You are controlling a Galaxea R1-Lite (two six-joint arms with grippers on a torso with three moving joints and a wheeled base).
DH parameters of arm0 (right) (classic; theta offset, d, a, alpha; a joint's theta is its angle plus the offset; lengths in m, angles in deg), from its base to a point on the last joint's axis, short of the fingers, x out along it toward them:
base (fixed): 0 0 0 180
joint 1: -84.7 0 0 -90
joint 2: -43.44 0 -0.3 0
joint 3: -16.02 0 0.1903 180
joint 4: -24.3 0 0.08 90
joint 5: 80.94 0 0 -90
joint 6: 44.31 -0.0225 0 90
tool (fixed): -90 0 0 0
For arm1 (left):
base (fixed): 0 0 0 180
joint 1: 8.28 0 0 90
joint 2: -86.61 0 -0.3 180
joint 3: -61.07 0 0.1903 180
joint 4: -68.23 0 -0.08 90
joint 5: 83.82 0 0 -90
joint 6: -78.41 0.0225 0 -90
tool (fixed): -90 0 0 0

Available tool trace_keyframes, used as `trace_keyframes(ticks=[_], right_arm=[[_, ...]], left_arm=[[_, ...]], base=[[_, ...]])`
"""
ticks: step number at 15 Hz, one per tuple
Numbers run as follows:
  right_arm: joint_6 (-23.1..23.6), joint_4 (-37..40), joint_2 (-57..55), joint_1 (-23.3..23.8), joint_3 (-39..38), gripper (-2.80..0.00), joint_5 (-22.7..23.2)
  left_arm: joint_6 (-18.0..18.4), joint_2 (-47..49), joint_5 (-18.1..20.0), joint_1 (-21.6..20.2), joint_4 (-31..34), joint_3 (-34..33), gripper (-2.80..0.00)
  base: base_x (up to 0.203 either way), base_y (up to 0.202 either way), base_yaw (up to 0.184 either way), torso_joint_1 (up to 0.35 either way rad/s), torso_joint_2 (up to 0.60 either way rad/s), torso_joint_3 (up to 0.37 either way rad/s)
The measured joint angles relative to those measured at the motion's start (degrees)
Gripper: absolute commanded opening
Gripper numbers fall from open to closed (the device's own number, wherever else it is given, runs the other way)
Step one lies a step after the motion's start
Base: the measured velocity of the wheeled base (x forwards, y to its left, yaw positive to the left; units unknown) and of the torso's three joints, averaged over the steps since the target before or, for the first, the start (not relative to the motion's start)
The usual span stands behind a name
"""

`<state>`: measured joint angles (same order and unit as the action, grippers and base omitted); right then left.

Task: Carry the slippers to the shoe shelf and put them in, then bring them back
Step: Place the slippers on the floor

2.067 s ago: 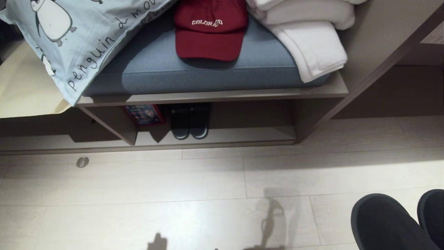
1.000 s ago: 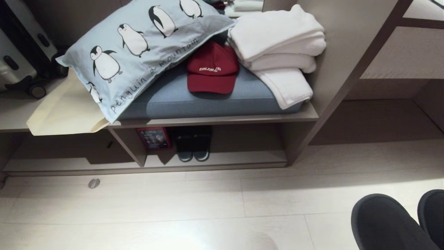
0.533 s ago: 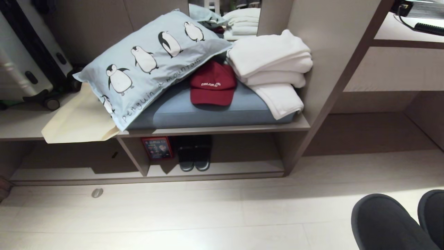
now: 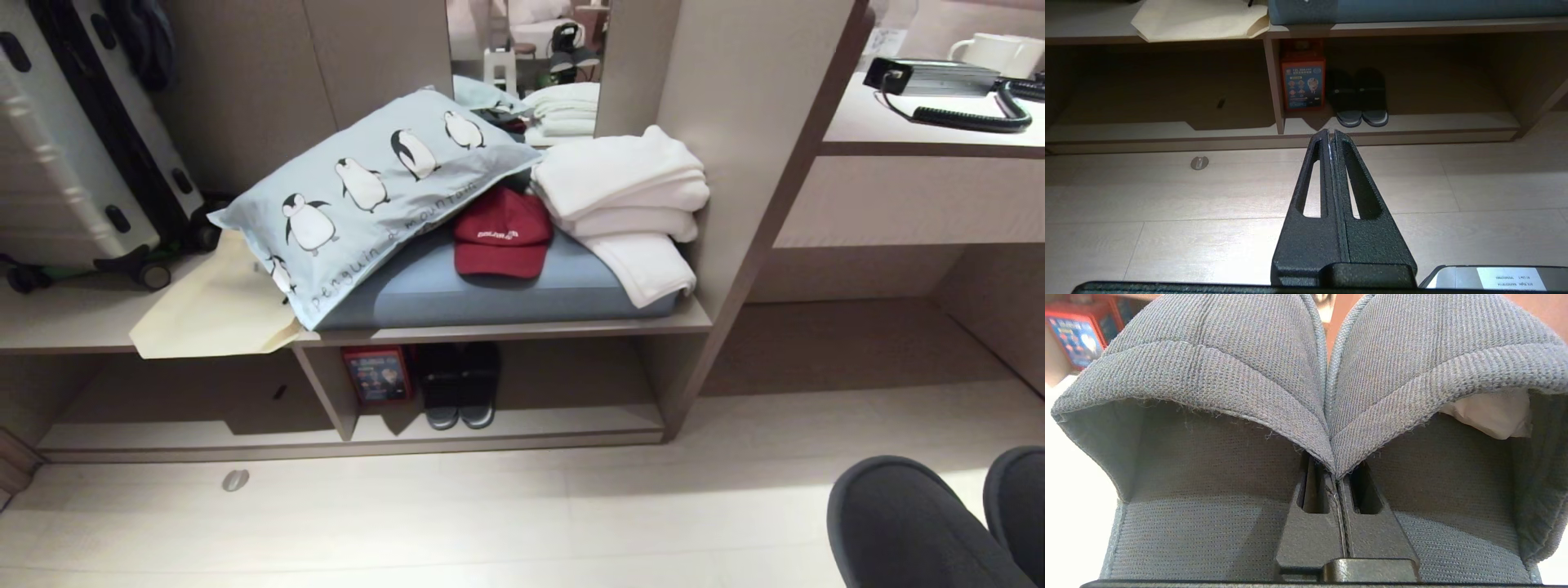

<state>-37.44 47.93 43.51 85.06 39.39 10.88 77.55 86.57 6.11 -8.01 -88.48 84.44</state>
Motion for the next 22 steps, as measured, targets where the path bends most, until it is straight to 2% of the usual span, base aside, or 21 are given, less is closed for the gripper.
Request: trace_keyframes(ticks=[13,22], right_arm=[[0.0,0.0,0.0,0.0,0.0,-2.80,0.0],[0.0,0.0,0.0,0.0,0.0,-2.80,0.0]], left_arm=[[0.0,0.0,0.0,0.0,0.0,0.0,-2.80],[0.3,0.0,0.0,0.0,0.0,0.0,-2.80]], base=[[0.000,0.000,0.000,0.002,0.00,0.201],[0.000,0.000,0.000,0.000,0.00,0.025]])
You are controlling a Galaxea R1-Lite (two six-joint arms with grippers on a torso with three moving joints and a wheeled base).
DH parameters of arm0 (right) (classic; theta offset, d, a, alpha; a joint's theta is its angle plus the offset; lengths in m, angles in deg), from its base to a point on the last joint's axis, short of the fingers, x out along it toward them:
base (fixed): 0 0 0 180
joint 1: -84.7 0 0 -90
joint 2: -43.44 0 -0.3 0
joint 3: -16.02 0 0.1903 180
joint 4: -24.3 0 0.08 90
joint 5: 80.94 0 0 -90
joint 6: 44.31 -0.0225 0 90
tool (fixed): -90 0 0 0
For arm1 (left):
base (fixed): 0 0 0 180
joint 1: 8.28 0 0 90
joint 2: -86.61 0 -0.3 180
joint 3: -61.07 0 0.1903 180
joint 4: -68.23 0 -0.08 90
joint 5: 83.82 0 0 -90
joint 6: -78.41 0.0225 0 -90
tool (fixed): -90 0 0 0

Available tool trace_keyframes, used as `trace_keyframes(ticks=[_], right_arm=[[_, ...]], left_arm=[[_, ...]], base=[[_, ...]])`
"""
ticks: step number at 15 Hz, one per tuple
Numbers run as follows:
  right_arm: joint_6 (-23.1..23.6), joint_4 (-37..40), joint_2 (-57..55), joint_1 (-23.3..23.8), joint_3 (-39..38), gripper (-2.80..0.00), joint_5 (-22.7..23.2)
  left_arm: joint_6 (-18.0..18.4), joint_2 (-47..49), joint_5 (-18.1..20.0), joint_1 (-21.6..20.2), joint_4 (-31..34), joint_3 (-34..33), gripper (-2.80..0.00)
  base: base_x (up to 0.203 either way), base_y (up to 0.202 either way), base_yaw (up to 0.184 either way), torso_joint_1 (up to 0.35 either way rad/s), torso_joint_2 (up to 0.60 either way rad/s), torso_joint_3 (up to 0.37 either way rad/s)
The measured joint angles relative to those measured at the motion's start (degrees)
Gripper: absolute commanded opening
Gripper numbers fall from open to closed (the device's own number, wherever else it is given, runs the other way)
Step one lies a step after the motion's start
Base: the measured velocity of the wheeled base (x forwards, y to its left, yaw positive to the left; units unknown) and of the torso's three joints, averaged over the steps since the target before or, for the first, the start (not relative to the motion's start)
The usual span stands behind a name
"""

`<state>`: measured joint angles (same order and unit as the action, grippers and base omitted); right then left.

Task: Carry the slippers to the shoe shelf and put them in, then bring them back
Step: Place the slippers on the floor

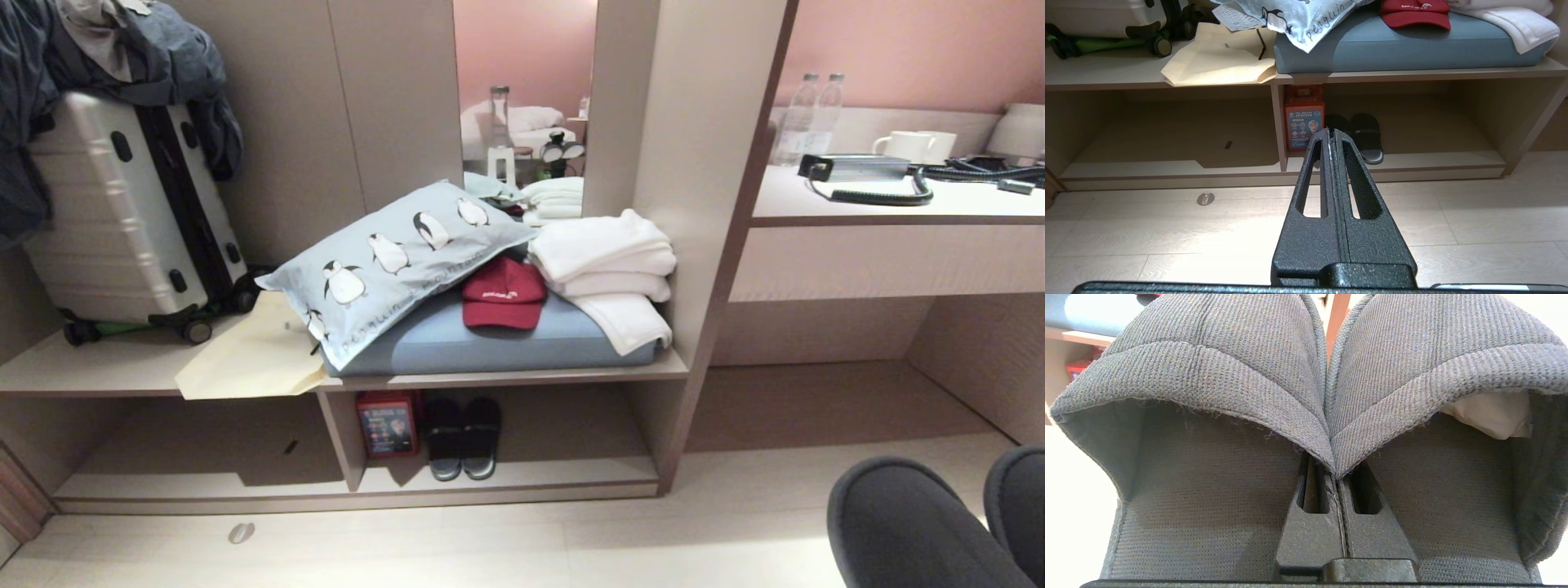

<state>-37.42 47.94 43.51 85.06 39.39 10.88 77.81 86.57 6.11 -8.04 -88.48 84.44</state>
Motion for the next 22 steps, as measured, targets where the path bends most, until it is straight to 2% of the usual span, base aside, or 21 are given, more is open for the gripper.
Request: trace_keyframes(ticks=[4,22], right_arm=[[-0.1,0.0,0.0,0.0,0.0,-2.80,0.0],[-0.3,0.1,0.0,0.0,0.0,-2.80,-0.1]], left_arm=[[0.0,0.0,0.0,0.0,0.0,0.0,-2.80],[0.1,0.0,0.0,0.0,0.0,0.0,-2.80]], base=[[0.003,-0.053,0.004,0.002,0.00,0.001],[0.000,-0.196,0.002,0.003,0.00,0.003]])
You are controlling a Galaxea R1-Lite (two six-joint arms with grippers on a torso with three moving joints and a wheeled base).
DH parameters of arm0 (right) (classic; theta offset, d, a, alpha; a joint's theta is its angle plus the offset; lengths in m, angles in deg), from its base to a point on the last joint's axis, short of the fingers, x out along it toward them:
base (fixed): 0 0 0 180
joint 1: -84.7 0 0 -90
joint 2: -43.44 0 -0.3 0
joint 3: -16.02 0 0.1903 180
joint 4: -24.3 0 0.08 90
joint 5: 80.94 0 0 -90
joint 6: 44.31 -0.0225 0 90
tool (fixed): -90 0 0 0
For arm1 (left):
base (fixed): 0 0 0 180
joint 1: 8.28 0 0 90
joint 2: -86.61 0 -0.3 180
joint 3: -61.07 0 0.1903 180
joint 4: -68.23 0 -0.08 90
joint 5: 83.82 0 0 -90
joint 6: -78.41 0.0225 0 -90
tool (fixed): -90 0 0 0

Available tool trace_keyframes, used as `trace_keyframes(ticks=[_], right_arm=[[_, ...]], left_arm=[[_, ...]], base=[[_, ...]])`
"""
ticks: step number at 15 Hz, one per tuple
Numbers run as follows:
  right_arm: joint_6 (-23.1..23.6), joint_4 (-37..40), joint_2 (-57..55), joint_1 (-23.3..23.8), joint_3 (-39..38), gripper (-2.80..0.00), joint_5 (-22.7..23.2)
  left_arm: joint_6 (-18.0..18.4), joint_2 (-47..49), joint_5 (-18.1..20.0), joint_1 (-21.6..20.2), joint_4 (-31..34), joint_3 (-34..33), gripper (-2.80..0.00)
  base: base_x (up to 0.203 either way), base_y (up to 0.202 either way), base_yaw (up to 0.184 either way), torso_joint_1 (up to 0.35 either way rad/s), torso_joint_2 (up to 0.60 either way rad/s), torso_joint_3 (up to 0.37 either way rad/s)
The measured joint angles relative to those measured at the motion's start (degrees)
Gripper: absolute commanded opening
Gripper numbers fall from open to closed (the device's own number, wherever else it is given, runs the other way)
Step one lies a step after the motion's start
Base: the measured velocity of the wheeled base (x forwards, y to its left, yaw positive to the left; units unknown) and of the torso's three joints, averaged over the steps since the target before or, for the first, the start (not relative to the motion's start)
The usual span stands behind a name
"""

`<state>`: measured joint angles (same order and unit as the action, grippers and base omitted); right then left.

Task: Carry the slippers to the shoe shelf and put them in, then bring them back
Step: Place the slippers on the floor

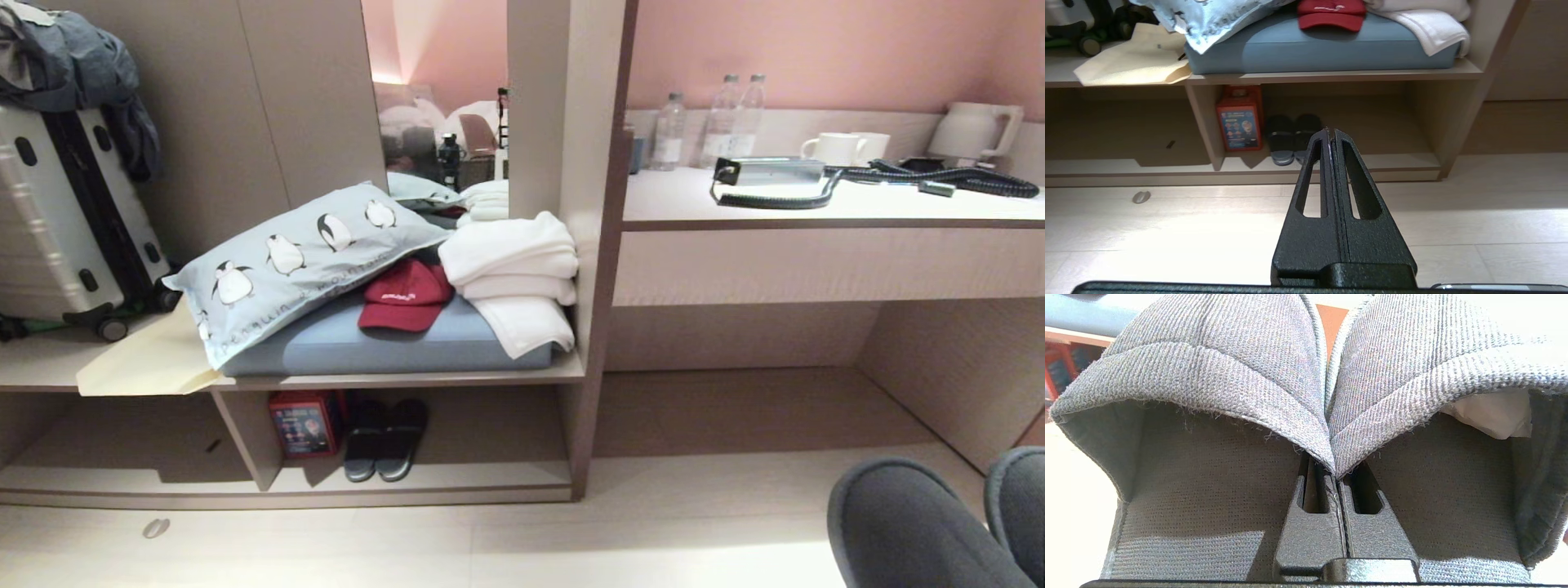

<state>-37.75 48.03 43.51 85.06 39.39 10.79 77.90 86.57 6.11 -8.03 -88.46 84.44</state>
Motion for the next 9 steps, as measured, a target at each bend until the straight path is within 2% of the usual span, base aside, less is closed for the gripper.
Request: trace_keyframes(ticks=[9], right_arm=[[0.0,0.0,0.0,0.0,0.0,-2.80,0.0]], left_arm=[[0.1,0.0,0.0,0.0,0.0,0.0,-2.80]], base=[[0.000,-0.195,0.002,0.002,0.00,0.002]])
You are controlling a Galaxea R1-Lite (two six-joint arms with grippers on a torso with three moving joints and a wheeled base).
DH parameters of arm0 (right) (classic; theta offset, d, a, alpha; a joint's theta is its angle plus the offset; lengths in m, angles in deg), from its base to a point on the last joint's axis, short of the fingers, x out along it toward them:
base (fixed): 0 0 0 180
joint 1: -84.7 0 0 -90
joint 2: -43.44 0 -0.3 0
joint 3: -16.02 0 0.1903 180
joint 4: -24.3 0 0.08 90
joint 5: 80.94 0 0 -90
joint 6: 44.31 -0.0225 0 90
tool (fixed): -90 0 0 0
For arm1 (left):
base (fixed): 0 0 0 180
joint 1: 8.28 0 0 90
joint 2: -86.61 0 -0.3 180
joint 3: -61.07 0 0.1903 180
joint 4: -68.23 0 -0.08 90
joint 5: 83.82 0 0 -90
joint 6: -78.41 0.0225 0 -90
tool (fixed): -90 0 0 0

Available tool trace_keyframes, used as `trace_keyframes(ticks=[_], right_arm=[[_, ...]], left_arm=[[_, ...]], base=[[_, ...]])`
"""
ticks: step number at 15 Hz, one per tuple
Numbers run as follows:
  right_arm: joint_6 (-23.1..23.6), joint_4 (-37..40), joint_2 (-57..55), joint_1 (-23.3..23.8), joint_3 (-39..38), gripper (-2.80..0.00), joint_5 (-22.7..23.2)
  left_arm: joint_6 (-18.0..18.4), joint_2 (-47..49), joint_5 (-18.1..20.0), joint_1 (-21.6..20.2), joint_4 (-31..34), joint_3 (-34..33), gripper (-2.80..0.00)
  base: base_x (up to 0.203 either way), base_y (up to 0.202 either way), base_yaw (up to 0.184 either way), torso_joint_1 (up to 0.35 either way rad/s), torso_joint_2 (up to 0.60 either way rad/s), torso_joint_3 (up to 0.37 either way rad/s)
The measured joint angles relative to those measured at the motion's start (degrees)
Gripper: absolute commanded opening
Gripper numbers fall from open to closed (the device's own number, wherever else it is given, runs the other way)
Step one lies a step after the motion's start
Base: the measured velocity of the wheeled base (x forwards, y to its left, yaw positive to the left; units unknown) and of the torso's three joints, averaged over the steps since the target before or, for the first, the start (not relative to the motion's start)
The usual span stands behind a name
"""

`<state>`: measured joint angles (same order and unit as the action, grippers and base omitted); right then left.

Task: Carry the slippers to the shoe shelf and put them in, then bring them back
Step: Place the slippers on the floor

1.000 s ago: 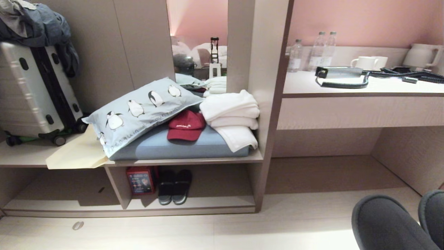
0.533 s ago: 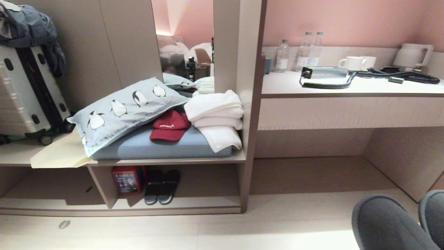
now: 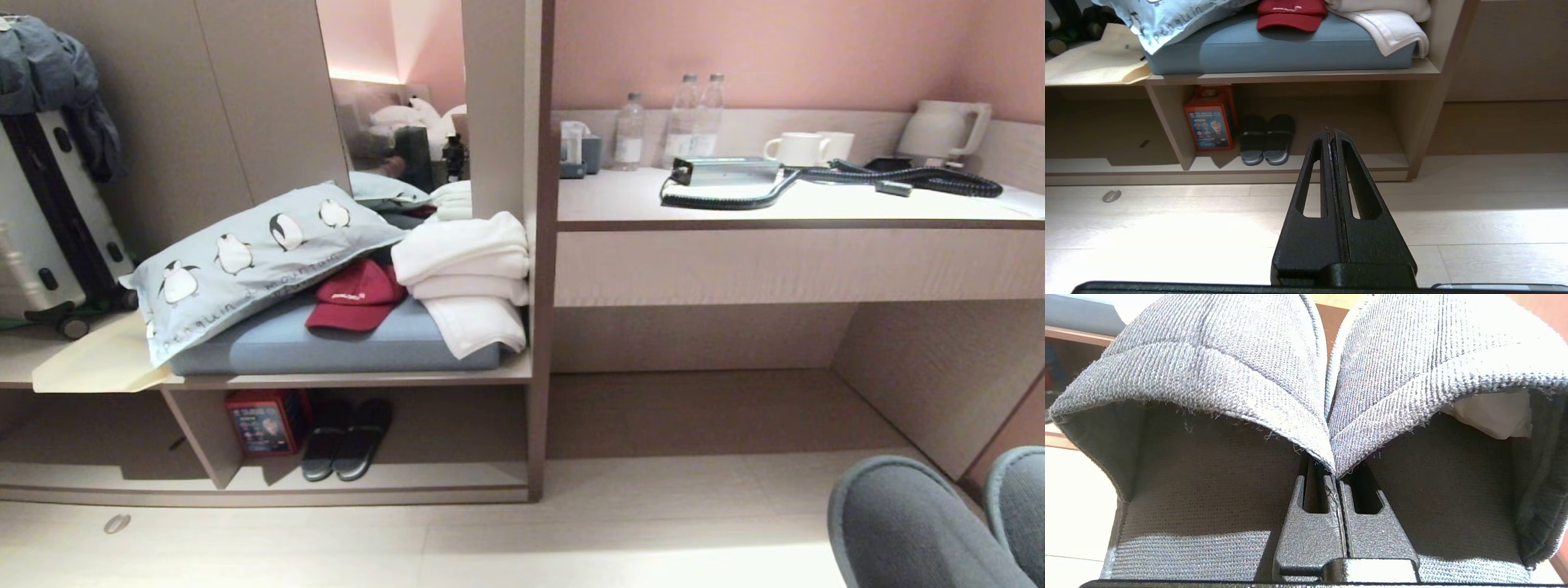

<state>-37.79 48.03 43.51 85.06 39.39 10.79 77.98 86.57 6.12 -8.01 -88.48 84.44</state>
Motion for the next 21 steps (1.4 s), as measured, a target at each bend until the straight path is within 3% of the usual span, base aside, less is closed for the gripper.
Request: trace_keyframes(ticks=[21], right_arm=[[0.0,0.0,0.0,0.0,0.0,-2.80,0.0]], left_arm=[[0.0,0.0,0.0,0.0,0.0,0.0,-2.80]], base=[[0.000,-0.195,0.002,0.002,0.00,0.002]])
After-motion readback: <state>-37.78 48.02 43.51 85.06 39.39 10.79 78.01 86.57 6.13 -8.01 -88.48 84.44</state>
